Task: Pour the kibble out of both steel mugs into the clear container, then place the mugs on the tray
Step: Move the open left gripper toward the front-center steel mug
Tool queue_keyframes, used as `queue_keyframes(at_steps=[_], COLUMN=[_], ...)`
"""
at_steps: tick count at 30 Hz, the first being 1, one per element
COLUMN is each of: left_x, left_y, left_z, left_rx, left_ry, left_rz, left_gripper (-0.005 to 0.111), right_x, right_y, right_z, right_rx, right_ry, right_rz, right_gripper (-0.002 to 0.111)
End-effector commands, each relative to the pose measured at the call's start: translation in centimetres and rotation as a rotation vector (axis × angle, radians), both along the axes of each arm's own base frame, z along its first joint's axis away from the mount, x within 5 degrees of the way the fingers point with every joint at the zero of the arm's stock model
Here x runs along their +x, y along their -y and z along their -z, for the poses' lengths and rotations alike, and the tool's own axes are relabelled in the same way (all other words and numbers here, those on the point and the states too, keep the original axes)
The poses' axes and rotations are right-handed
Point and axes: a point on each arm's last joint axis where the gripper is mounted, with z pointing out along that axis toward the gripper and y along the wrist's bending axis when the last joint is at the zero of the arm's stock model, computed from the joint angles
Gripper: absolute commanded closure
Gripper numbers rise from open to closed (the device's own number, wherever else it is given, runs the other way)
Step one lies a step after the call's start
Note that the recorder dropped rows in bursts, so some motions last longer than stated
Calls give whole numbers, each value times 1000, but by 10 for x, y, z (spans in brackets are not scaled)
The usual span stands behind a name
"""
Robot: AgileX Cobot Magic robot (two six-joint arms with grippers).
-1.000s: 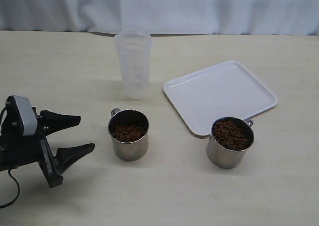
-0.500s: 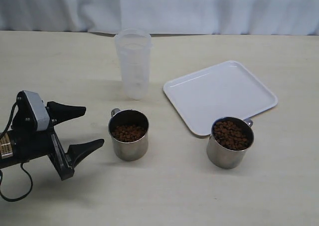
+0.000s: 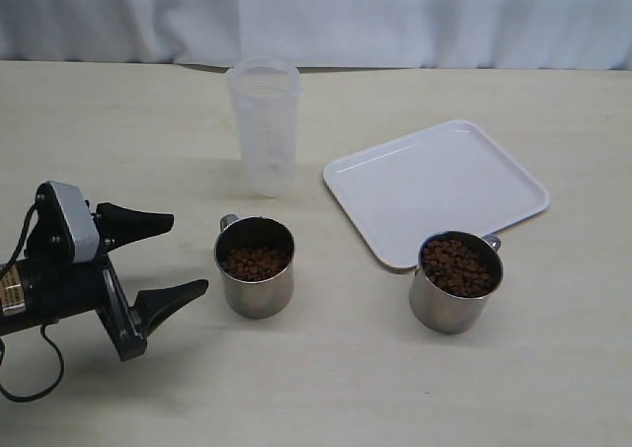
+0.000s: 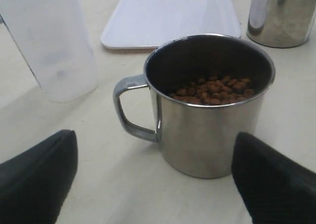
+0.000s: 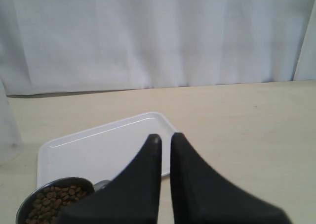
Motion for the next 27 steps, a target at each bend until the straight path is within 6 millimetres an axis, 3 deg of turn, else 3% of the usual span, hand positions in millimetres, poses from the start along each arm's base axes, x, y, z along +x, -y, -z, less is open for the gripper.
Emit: queue_keyframes(at_steps=[1,9,16,27], left_x=[3,-1,6,14], left_y=[4,11,38,38], left_z=[-2,-4,2,16], left_rx=[-16,-77,25,69], left_ry=[21,-67,-83,-132], left_rz=[38,122,163,131], left_gripper=[45,45,45,45], right_x=[0,0,0,0], right_y=[0,0,0,0], right_z=[1,1,1,1], right_rx=[-7,-7,-7,-7], right_ry=[0,0,0,0], right_rz=[-4,-4,-4,-4], right_gripper=[103,103,103,103])
